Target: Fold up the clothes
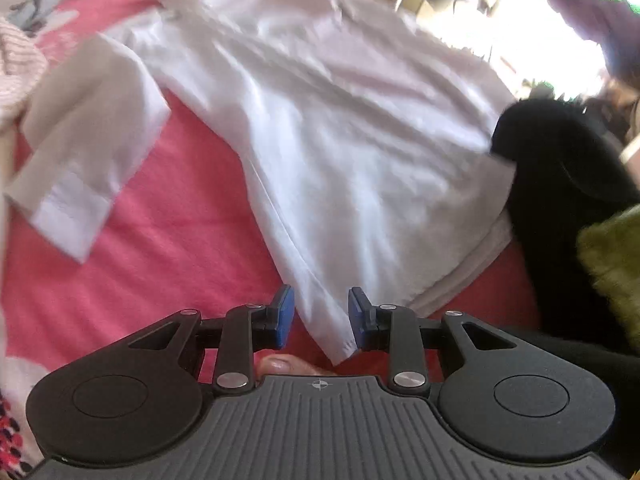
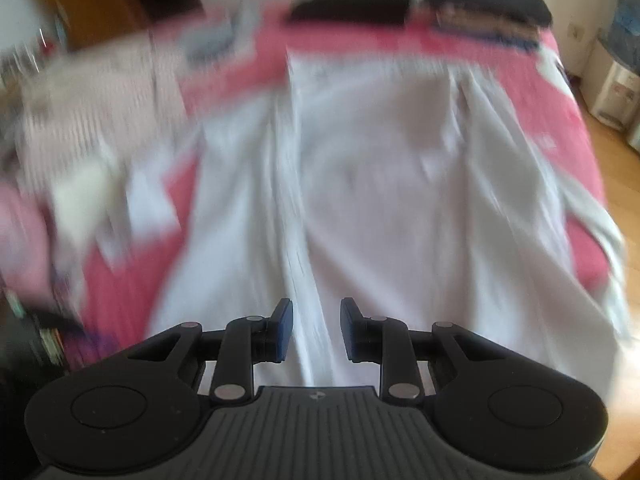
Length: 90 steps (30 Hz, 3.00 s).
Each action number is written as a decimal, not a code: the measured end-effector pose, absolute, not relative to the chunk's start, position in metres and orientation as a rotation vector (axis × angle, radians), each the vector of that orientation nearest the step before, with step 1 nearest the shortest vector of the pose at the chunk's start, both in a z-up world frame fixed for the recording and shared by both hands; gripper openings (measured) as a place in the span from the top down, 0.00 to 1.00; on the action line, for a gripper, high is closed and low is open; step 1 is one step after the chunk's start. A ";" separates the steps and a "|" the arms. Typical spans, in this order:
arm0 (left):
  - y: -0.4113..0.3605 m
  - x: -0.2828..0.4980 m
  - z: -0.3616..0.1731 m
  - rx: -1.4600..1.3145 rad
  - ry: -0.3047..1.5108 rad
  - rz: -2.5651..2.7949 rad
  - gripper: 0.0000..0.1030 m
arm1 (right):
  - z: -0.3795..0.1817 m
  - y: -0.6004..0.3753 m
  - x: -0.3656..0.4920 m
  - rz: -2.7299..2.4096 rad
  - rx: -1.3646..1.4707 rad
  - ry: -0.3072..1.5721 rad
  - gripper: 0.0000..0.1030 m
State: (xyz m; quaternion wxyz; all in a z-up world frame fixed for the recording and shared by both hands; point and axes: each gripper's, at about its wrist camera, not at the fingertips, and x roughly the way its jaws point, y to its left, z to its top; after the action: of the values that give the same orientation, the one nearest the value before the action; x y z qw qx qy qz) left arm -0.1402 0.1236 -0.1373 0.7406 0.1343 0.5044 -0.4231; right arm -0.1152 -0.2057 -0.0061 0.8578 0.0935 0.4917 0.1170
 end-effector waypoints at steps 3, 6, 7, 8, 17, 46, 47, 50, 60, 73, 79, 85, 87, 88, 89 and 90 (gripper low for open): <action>0.119 -0.147 -0.151 0.349 1.155 -0.928 0.72 | -0.023 -0.203 -0.060 0.284 0.299 0.948 0.73; 0.121 -0.150 -0.159 0.352 1.196 -0.918 0.72 | -0.044 -0.192 -0.002 0.323 0.353 0.922 0.73; 0.123 -0.150 -0.160 0.337 1.208 -0.914 0.72 | -0.050 -0.186 0.016 0.329 0.352 0.909 0.73; 0.124 -0.149 -0.161 0.321 1.215 -0.907 0.72 | -0.055 -0.180 0.035 0.332 0.344 0.893 0.73; 0.133 -0.140 -0.169 0.219 1.261 -0.904 0.72 | -0.083 -0.102 0.166 0.327 0.029 0.800 0.73; 0.142 -0.115 -0.184 0.073 1.373 -0.967 0.72 | -0.161 -0.303 0.201 0.075 0.728 0.777 0.92; 0.142 -0.115 -0.184 0.076 1.370 -0.969 0.72 | -0.160 -0.304 0.202 0.062 0.716 0.798 0.91; 0.143 -0.116 -0.183 0.086 1.362 -0.976 0.72 | -0.150 -0.318 0.186 0.039 0.761 0.767 0.79; 0.147 -0.113 -0.182 0.120 1.339 -1.010 0.72 | -0.136 -0.303 0.078 0.305 0.714 1.067 0.74; 0.151 -0.115 -0.180 0.138 1.314 -1.013 0.72 | -0.152 -0.262 0.030 0.302 0.613 1.004 0.77; 0.152 -0.114 -0.179 0.128 1.320 -1.017 0.72 | -0.151 -0.253 -0.001 0.359 0.547 1.086 0.79; 0.150 -0.115 -0.179 0.136 1.319 -1.016 0.72 | -0.162 -0.245 -0.006 0.369 0.582 1.114 0.83; 0.150 -0.116 -0.179 0.137 1.317 -1.015 0.72 | -0.165 -0.243 -0.003 0.377 0.607 1.121 0.85; 0.150 -0.116 -0.179 0.137 1.317 -1.015 0.72 | -0.166 -0.241 -0.003 0.379 0.603 1.122 0.87; 0.150 -0.116 -0.179 0.137 1.317 -1.015 0.72 | -0.167 -0.239 -0.003 0.380 0.597 1.122 0.87; 0.150 -0.116 -0.179 0.136 1.317 -1.016 0.72 | -0.167 -0.236 -0.003 0.381 0.590 1.122 0.90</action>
State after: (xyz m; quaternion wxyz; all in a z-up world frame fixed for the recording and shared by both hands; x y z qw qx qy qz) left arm -0.1156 0.1499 -0.1791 0.6716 0.0605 0.5848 -0.4509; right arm -0.0031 -0.2362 -0.1673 0.7888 0.2738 0.5210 0.1769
